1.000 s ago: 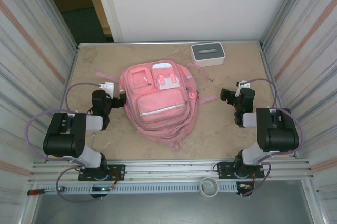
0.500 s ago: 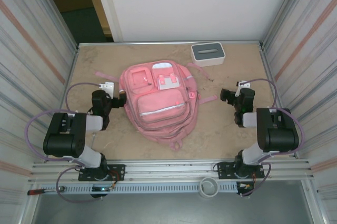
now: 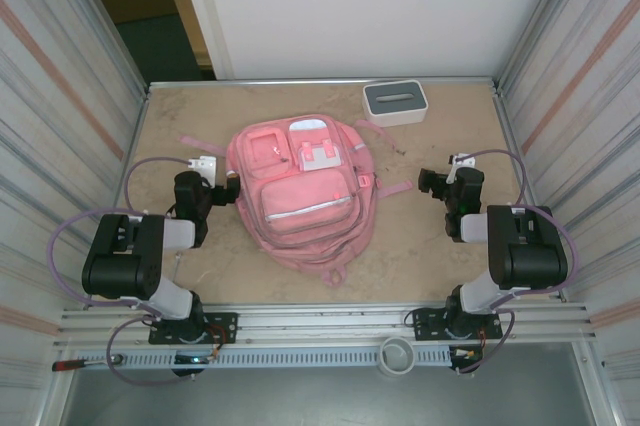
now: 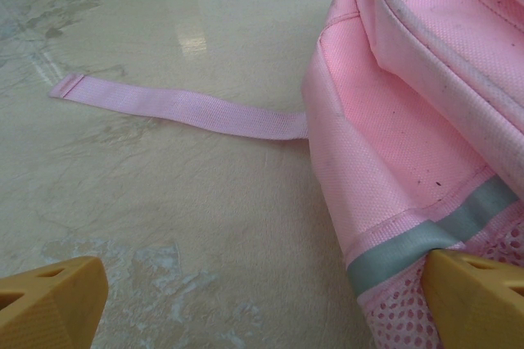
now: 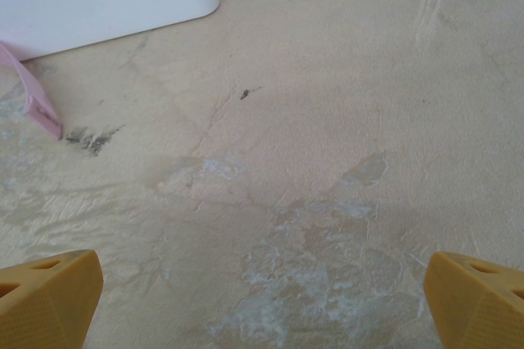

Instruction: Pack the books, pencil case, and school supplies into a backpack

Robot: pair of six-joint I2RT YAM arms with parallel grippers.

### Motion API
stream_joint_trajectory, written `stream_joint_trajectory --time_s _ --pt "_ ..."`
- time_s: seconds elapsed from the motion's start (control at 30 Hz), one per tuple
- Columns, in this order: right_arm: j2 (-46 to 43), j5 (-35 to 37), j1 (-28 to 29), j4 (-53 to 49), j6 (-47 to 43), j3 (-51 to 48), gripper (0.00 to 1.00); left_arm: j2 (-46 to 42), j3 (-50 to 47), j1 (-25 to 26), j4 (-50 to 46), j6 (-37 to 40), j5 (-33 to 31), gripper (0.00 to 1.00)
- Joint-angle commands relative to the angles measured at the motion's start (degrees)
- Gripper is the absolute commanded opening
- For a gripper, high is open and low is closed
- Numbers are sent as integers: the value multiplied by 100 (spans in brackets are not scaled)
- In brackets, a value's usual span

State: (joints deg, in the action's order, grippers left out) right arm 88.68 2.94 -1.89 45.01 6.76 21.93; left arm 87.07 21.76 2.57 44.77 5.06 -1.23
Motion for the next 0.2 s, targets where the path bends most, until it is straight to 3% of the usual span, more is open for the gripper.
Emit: stream_joint_trajectory --time_s 0.0,0.17 --pt "-32 -4 22 125 -156 138 99 -56 154 -39 84 -67 55 99" --pt "-44 -5 26 147 -154 123 99 -55 156 -39 89 -67 50 99"
